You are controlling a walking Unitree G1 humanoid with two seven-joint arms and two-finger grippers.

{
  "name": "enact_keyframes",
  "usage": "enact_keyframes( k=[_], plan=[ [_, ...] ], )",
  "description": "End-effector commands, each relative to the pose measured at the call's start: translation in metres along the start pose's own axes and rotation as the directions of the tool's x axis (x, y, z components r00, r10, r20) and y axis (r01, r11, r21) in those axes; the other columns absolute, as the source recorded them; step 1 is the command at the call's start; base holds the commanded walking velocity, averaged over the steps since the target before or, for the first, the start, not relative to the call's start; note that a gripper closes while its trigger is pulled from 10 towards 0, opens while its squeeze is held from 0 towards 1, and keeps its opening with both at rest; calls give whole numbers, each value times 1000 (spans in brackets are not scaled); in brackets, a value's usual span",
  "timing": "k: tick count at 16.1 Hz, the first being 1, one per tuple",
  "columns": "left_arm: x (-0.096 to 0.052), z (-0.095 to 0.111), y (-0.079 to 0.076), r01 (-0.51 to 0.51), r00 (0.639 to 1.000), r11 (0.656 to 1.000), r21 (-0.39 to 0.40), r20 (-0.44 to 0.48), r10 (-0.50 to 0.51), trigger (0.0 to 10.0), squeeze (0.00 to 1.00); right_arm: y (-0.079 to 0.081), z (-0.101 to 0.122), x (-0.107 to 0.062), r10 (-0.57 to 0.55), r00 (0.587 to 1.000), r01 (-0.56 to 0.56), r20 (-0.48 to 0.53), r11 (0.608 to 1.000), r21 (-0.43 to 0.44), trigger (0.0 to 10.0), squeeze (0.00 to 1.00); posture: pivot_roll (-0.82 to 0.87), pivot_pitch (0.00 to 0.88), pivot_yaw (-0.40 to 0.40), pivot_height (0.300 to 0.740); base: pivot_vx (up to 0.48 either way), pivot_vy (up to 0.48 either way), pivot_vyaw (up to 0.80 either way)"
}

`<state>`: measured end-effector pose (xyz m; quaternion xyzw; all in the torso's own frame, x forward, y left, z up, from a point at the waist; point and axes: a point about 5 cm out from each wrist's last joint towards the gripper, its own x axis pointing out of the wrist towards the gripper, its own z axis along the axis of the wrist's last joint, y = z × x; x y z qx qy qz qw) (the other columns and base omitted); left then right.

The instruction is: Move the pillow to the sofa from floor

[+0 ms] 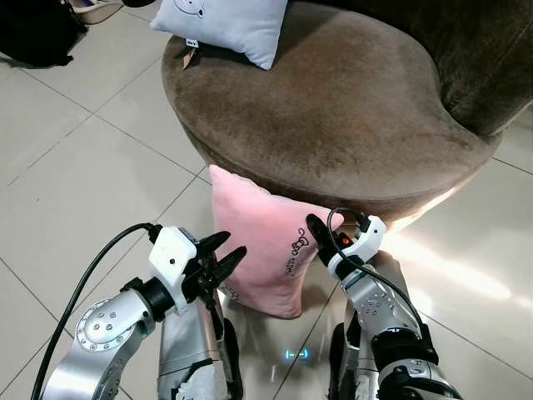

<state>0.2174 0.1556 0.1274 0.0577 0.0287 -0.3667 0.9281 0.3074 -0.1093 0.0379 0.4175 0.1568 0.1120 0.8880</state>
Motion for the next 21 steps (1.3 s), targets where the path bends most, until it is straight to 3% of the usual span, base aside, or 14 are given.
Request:
enact_keyframes(
  k=[1,8,13,15,17,19,20,21],
  plan=[
    [-4,-8,0,3,1000,1000,-12,-31,-3,10000,0,1,-6,-2,6,1000,-6,-12,1000,3,0,0,139,242,97,443,0,0,0],
    [3,-19,0,3,999,1000,-17,-40,-4,10000,0,5,-7,-2,48,999,-48,-17,999,-5,0,0,133,227,89,443,0,0,0],
    [-4,-32,1,-2,999,1000,-19,-45,1,10000,0,12,-5,0,108,994,-108,-11,994,13,0,0,136,197,77,443,0,0,0],
    [-3,-34,2,-8,1000,1000,-9,-29,7,10000,0,36,2,-6,278,960,-278,-8,960,5,0,0,129,174,65,443,0,0,0],
    [-7,-32,3,-22,1000,1000,-1,16,22,10000,0,76,32,-19,433,894,-440,117,897,38,0,0,111,150,59,443,0,0,0],
    [-8,-24,3,-41,996,999,12,82,40,10000,0,110,72,-28,474,835,-503,280,863,37,0,0,85,127,52,443,0,0,0],
    [-5,-13,7,-64,988,998,23,146,60,10000,0,128,104,-35,469,785,-527,406,849,38,0,0,60,94,41,443,0,0,0],
    [-4,-10,8,-71,984,997,31,166,65,10000,0,131,113,-38,459,773,-523,437,851,32,0,0,60,94,41,443,0,0,0]
  ],
)
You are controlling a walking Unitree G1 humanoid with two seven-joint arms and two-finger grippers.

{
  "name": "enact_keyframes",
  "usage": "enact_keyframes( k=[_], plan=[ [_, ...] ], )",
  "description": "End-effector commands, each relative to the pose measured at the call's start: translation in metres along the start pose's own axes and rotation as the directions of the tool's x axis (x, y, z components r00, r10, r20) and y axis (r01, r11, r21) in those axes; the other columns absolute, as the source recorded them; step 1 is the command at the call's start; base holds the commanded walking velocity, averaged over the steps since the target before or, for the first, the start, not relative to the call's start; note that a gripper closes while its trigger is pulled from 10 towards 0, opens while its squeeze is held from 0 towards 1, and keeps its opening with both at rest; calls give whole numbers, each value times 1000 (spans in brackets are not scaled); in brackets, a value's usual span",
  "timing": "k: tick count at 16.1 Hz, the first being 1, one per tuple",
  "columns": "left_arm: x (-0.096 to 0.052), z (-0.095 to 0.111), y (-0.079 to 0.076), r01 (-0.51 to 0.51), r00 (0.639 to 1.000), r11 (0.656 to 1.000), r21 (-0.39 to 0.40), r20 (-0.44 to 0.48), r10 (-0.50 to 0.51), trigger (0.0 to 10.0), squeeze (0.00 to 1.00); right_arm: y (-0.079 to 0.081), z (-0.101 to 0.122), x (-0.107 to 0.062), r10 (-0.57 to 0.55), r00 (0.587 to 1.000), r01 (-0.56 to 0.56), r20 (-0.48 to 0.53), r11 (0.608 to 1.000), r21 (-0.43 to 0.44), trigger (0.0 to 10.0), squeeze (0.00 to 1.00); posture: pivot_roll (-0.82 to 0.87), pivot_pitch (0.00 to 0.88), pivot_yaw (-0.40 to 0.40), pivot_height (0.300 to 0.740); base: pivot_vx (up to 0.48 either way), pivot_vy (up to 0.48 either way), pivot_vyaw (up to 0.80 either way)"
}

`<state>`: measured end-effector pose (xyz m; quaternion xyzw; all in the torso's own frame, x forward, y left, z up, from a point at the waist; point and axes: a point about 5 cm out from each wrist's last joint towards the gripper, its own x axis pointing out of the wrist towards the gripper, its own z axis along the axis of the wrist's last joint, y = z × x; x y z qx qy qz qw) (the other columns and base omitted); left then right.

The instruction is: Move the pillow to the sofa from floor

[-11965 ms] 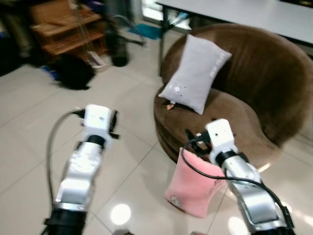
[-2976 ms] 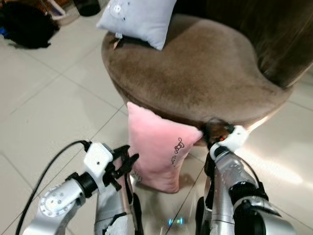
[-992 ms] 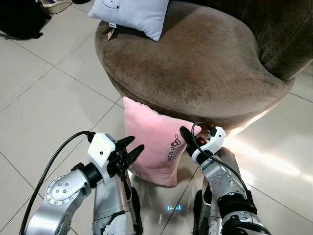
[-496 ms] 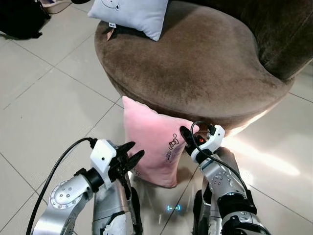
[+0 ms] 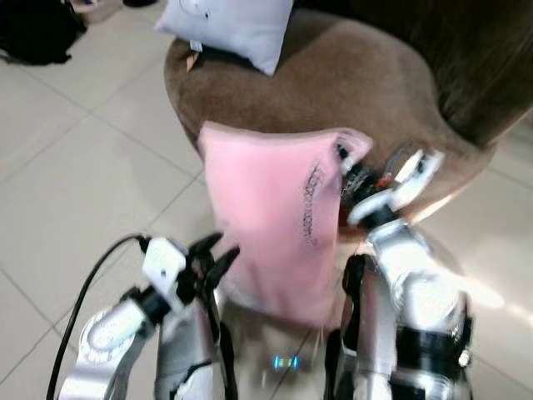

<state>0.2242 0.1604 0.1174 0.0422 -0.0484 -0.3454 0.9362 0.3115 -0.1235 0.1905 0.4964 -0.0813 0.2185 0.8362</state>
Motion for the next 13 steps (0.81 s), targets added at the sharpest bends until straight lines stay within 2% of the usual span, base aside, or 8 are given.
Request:
enact_keyframes(
  k=[1,3,4,5,6,7,9,13],
  plan=[
    [10,24,6,-30,996,999,34,81,27,10000,0,28,26,11,72,983,-76,168,997,19,0,0,46,70,37,443,0,0,0],
    [41,68,13,-98,973,992,77,219,79,10000,0,27,56,18,-50,968,83,246,989,-125,0,0,34,45,29,443,0,0,0],
    [54,85,16,-139,956,986,95,271,109,10000,0,28,68,18,-104,957,159,270,969,-191,9922,0,31,35,26,443,0,0,0],
    [60,93,18,-157,950,982,103,289,121,10000,0,28,73,19,-117,956,178,268,959,-220,10000,0,24,23,23,443,0,0,0],
    [70,113,19,-200,939,973,119,307,155,10000,0,45,87,18,-78,956,193,284,893,-406,10000,0,7,9,30,443,0,0,0],
    [71,117,19,-208,937,971,121,309,162,10000,0,50,89,18,-63,954,194,294,876,-442,10000,0,4,6,33,443,0,0,0],
    [80,134,18,-205,929,970,130,339,150,10000,0,77,99,19,0,935,158,355,896,-415,10000,0,-16,0,55,458,0,0,0],
    [91,148,25,-247,916,959,140,356,184,10000,0,95,102,25,22,919,182,395,863,-472,10000,0,-26,0,65,498,0,0,0]
  ],
)
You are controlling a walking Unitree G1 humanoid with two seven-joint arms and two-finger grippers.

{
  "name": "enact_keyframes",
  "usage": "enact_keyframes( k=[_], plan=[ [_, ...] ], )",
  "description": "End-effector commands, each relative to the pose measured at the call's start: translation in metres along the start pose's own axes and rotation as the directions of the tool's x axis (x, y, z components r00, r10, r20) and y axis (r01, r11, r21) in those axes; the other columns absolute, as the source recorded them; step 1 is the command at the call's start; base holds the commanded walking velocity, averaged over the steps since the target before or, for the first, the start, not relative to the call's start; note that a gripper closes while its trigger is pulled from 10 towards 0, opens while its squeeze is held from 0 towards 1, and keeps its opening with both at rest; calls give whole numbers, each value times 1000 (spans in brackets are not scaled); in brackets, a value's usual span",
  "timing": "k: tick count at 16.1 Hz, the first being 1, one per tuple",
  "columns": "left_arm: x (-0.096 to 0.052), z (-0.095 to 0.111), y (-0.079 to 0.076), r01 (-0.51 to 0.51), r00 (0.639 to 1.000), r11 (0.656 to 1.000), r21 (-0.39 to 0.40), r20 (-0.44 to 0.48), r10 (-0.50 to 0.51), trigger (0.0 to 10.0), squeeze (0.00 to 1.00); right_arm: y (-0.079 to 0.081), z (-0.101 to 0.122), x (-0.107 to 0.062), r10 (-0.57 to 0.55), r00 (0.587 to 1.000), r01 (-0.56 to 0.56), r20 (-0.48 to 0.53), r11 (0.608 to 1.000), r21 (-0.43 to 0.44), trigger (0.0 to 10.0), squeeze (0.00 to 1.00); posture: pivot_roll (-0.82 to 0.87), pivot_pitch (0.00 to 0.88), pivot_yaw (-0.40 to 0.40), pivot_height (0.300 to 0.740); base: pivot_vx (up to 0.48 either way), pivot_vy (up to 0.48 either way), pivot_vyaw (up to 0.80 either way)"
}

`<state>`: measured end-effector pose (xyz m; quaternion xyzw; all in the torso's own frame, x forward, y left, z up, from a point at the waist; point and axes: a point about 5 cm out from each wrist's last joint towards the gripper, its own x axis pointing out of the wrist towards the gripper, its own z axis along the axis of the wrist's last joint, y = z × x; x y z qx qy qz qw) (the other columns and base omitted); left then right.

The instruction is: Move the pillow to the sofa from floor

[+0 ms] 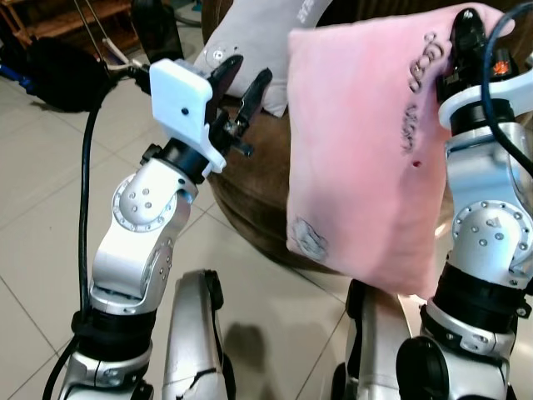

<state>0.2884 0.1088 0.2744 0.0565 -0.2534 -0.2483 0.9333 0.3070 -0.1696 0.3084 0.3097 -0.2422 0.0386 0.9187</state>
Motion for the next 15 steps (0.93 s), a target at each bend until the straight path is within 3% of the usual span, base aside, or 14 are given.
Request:
enact_keyframes(
  k=[1,8,15],
  plan=[
    [-1,-1,6,-33,999,999,12,-23,34,10000,0,17,15,3,60,996,-59,62,998,-16,10000,0,-19,0,57,508,0,0,0],
    [-5,6,22,-104,994,992,69,-29,106,10000,0,24,8,10,86,996,-83,29,992,-92,10000,0,4,0,29,578,0,0,0],
    [-5,-5,18,-96,992,994,61,-74,100,10000,0,29,6,12,96,995,-93,25,990,-104,10000,0,-18,0,41,643,0,0,0]
  ],
)
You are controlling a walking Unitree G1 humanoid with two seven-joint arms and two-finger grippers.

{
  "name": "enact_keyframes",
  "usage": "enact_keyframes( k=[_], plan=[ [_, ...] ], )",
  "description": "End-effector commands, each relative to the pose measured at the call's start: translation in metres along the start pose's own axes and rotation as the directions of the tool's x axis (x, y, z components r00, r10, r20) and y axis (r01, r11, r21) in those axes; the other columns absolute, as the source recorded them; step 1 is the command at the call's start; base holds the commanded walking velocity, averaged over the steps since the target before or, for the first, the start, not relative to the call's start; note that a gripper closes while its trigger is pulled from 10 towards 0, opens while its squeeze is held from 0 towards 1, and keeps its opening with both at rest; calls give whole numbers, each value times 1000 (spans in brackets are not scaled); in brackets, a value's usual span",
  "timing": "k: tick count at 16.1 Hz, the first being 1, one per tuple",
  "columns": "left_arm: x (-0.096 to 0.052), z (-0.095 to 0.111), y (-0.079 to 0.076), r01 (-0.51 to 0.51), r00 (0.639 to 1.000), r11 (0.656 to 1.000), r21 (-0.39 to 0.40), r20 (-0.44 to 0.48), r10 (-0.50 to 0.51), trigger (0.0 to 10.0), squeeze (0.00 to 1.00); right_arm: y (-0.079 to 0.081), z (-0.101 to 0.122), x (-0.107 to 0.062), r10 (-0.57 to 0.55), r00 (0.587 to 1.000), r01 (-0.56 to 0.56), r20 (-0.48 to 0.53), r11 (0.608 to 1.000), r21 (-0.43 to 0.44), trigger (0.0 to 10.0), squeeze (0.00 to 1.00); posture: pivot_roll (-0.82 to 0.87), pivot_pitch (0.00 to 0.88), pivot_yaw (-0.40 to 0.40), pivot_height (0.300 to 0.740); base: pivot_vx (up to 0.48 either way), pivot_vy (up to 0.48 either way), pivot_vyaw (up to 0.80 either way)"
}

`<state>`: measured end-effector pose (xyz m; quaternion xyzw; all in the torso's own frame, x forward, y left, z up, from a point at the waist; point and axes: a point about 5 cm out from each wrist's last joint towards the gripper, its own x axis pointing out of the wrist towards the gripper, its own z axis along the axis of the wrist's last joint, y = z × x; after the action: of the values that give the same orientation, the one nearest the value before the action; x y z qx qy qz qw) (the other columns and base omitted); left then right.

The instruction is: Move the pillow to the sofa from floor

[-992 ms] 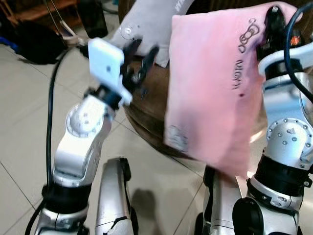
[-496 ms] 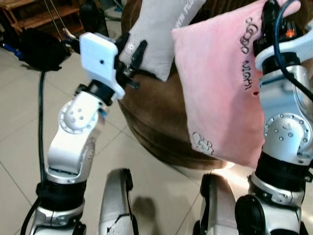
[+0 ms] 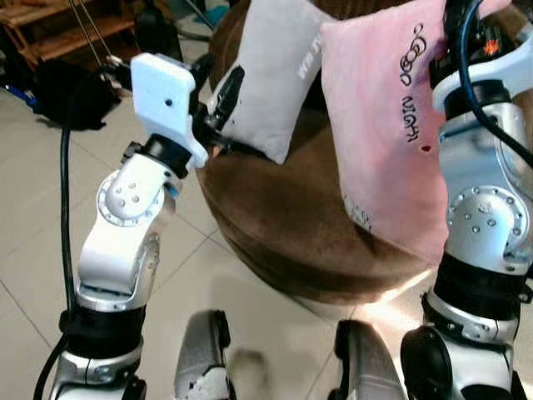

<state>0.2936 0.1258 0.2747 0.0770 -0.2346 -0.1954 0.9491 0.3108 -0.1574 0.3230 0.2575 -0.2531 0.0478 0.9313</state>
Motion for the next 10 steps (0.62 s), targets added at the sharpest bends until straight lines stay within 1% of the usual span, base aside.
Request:
enact_keyframes(
  k=[1,3,5,8,10],
  plan=[
    [-2,-4,0,-5,1000,1000,6,-24,6,10000,0,12,4,3,48,999,-48,18,999,-3,10000,0,-17,0,38,658,0,0,0],
    [-4,-6,0,-10,999,1000,13,-34,10,10000,0,9,-3,-1,42,999,-42,-9,999,-9,10000,0,-15,0,34,683,0,0,0],
    [-5,-8,-1,-9,999,1000,17,-41,10,10000,0,4,-12,-5,35,998,-36,-42,999,-29,10000,0,-15,0,34,698,0,0,0],
    [-8,-13,-4,-11,998,1000,22,-59,12,10000,0,-11,-31,-17,-15,994,11,-104,999,-40,10000,0,-14,0,37,733,0,0,0],
    [-11,-18,-4,-23,996,999,28,-81,25,10000,0,-18,-43,-23,-43,989,38,-140,999,-40,10000,0,-15,0,38,740,0,0,0]
  ],
)
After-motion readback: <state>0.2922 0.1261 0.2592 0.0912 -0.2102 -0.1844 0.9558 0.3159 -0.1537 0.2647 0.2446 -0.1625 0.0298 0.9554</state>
